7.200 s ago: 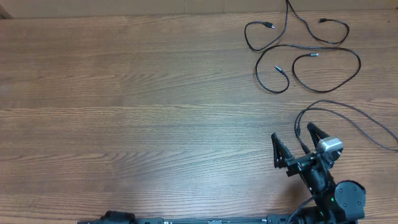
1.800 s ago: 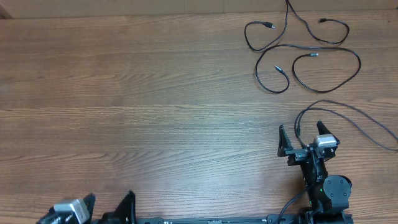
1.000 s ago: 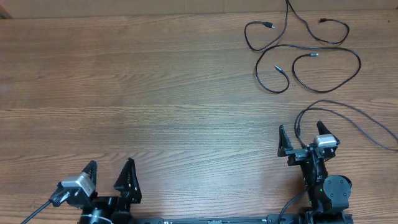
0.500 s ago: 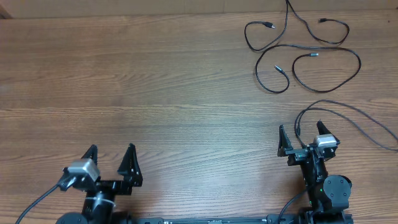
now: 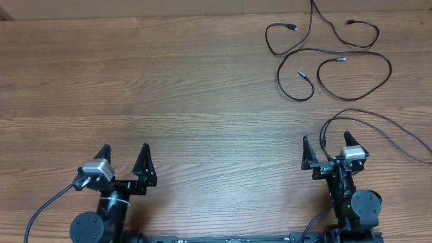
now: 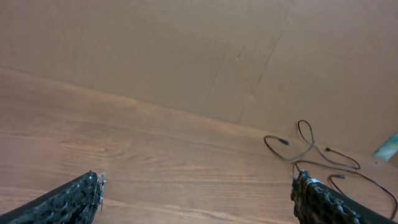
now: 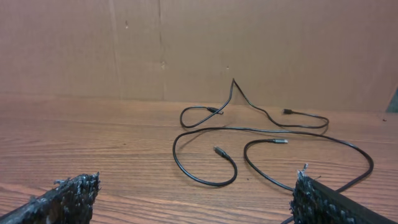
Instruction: Untangle cables
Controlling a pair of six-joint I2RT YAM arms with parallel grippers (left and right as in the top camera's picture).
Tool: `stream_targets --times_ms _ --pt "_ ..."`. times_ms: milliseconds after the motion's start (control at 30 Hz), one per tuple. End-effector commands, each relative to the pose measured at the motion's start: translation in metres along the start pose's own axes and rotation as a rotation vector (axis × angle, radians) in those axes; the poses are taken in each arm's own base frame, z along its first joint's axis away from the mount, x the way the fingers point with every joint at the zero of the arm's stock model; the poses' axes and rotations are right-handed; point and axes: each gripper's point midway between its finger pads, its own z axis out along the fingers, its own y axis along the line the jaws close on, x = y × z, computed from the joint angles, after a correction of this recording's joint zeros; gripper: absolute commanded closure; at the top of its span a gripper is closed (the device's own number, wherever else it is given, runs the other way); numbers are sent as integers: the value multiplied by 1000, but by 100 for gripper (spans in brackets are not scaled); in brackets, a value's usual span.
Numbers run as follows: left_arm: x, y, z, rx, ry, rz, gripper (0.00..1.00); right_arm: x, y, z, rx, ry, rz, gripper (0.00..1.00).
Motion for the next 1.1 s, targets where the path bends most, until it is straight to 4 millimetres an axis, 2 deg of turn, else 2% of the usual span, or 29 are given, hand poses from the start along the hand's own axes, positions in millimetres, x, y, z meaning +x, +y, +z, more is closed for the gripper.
stream_targets --times_ms 0,267,500,1067 --pt "-2 3 3 -5 -37 50 0 1 -2 0 14 -8 6 0" --pt "-2 5 5 -7 -53 120 0 1 -3 0 14 -8 6 0" --pt "-10 2 8 9 -109 168 0 1 -2 0 14 -8 6 0" --pt "8 9 24 45 -207 186 1 1 -2 0 14 -8 6 0"
